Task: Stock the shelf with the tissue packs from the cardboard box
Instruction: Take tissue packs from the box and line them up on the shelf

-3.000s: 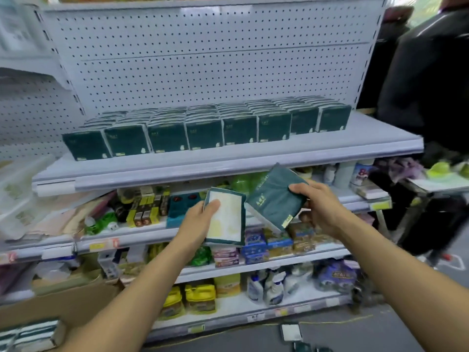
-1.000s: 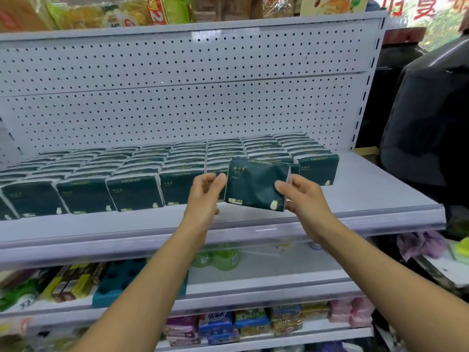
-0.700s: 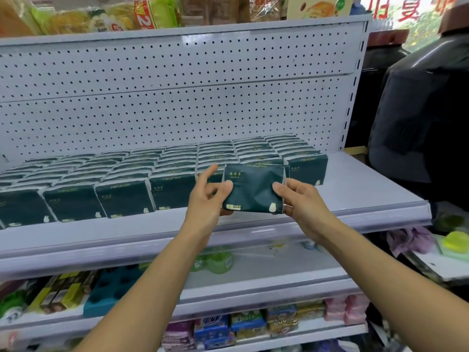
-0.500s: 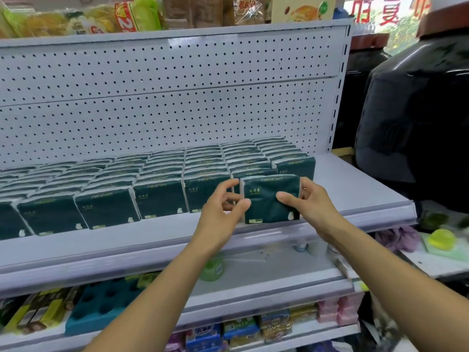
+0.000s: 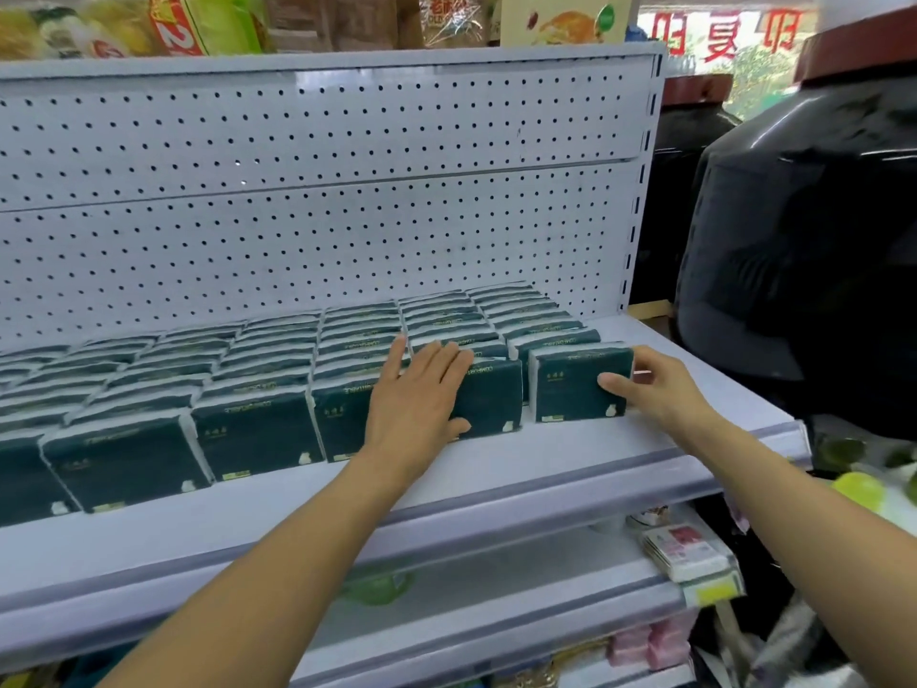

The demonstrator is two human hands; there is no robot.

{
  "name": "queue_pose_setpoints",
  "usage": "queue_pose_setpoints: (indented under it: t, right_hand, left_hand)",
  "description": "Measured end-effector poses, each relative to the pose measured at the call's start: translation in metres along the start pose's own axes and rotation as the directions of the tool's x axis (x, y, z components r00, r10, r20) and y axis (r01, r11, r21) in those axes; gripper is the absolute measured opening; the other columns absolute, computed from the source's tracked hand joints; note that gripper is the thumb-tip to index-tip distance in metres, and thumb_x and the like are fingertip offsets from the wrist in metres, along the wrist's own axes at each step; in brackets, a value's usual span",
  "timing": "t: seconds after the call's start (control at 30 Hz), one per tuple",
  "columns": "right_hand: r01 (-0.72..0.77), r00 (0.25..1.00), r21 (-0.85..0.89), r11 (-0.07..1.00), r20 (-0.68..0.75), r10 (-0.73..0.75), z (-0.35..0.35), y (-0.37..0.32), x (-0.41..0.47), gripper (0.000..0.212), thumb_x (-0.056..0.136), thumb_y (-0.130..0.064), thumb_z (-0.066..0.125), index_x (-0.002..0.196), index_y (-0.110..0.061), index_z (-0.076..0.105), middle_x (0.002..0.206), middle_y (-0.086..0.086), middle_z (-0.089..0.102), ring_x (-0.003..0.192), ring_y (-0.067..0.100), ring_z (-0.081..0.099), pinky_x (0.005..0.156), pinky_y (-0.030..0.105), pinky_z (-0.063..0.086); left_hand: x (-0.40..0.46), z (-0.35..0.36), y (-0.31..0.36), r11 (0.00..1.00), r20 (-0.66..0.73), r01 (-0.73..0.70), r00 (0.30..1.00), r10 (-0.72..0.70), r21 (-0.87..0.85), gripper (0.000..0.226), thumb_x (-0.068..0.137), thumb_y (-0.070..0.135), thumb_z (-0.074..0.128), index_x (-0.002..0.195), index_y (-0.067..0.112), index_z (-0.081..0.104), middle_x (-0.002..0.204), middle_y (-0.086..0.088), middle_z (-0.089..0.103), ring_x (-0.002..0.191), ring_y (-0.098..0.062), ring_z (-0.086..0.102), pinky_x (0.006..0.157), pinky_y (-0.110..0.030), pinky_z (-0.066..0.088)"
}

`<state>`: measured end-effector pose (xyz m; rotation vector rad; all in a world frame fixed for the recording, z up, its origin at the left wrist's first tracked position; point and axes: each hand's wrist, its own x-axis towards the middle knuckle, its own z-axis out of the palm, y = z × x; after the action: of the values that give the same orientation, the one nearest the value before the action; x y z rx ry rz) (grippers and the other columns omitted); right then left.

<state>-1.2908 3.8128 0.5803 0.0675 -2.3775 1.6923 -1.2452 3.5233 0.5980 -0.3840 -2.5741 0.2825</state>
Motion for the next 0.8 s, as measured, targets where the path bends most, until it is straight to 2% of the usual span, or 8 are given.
queue_pose_setpoints:
  t: [0.07,0.2,0.4,0.47,0.53,0.63,0.7,0.8]
  right_hand:
    - [0.030,0.999,-0.035,0.999,-0.036,-0.031,0.011,-0.002,0.005,0.029,0.087,-0.017,0.071,0.116,-0.017,0.064,0.110,0.002,0.067,0.098,0.023,0.064,0.074,0.033,0.056]
    - [0.060,0.994,-0.128,0.990,-0.078,-0.071,0.027,-0.007,0.007,0.037,0.086,-0.018,0.072,0.122,-0.017,0.063,0.112,-0.001,0.066,0.101,0.021,0.059,0.082,0.034,0.051]
    - [0.046,0.994,-0.168,0.985,-0.091,-0.062,0.032,-0.012,0.005,0.040,0.088,-0.017,0.070,0.126,-0.015,0.057,0.121,0.006,0.063,0.103,0.019,0.055,0.078,0.026,0.044]
    - [0.024,0.996,-0.211,0.977,-0.082,-0.042,0.031,-0.018,0.000,0.047,0.089,-0.019,0.068,0.133,-0.014,0.050,0.131,0.008,0.058,0.109,0.019,0.052,0.083,0.028,0.043]
    - [-0.004,0.994,-0.302,0.953,-0.104,-0.028,0.030,-0.025,-0.009,0.061,0.091,-0.024,0.066,0.144,-0.014,0.037,0.145,0.009,0.045,0.126,0.024,0.044,0.099,0.038,0.042]
    - [0.127,0.959,-0.480,0.868,-0.163,-0.231,0.029,-0.039,-0.035,0.061,0.093,-0.031,0.061,0.146,-0.015,0.035,0.149,0.006,0.039,0.135,0.025,0.035,0.109,0.043,0.031]
    - [0.287,0.895,-0.544,0.789,-0.142,-0.423,0.032,-0.048,-0.059,0.052,0.094,-0.030,0.059,0.141,-0.017,0.042,0.144,0.002,0.044,0.132,0.022,0.039,0.106,0.041,0.032]
    - [0.445,0.786,-0.603,0.662,-0.091,-0.612,0.038,-0.055,-0.100,0.048,0.094,-0.030,0.058,0.138,-0.017,0.047,0.142,0.002,0.048,0.129,0.022,0.044,0.105,0.044,0.035]
  left_hand:
    - [0.003,0.003,0.001,1.000,0.015,0.018,1.000,-0.019,0.023,0.079,0.094,0.055,0.051,0.155,0.024,0.012,0.162,0.004,0.018,0.150,-0.017,0.014,0.117,-0.044,-0.014]
    - [0.005,0.007,0.004,0.999,0.039,0.051,0.998,-0.051,0.011,0.075,0.097,0.049,0.049,0.155,0.023,0.010,0.162,0.003,0.018,0.150,-0.017,0.016,0.119,-0.044,-0.010]
    - [0.005,0.006,0.004,0.999,0.033,0.048,0.998,-0.048,-0.008,0.074,0.095,0.047,0.053,0.155,0.023,0.015,0.160,0.003,0.025,0.147,-0.018,0.021,0.120,-0.044,-0.007]
    - [0.005,0.002,0.004,0.999,0.025,0.035,0.999,-0.035,-0.011,0.076,0.094,0.051,0.053,0.154,0.023,0.016,0.158,0.003,0.028,0.146,-0.018,0.023,0.120,-0.047,-0.005]
    - [0.003,-0.006,0.004,0.998,-0.009,0.048,0.999,-0.048,-0.034,0.077,0.092,0.056,0.052,0.154,0.023,0.019,0.157,0.002,0.029,0.146,-0.019,0.023,0.120,-0.050,-0.004]
    - [-0.007,-0.021,0.007,0.988,-0.070,0.096,0.992,-0.105,-0.121,0.074,0.093,0.059,0.048,0.154,0.024,0.021,0.159,0.002,0.027,0.147,-0.019,0.023,0.121,-0.050,0.000]
    - [-0.024,-0.031,0.011,0.979,-0.146,0.098,0.981,-0.126,-0.181,0.072,0.092,0.057,0.052,0.151,0.023,0.029,0.156,0.000,0.034,0.144,-0.021,0.032,0.121,-0.051,0.013]
    - [-0.061,-0.044,0.019,0.966,-0.302,0.064,0.943,-0.141,-0.252,0.067,0.091,0.051,0.058,0.146,0.018,0.041,0.148,-0.004,0.046,0.132,-0.026,0.047,0.112,-0.052,0.034]
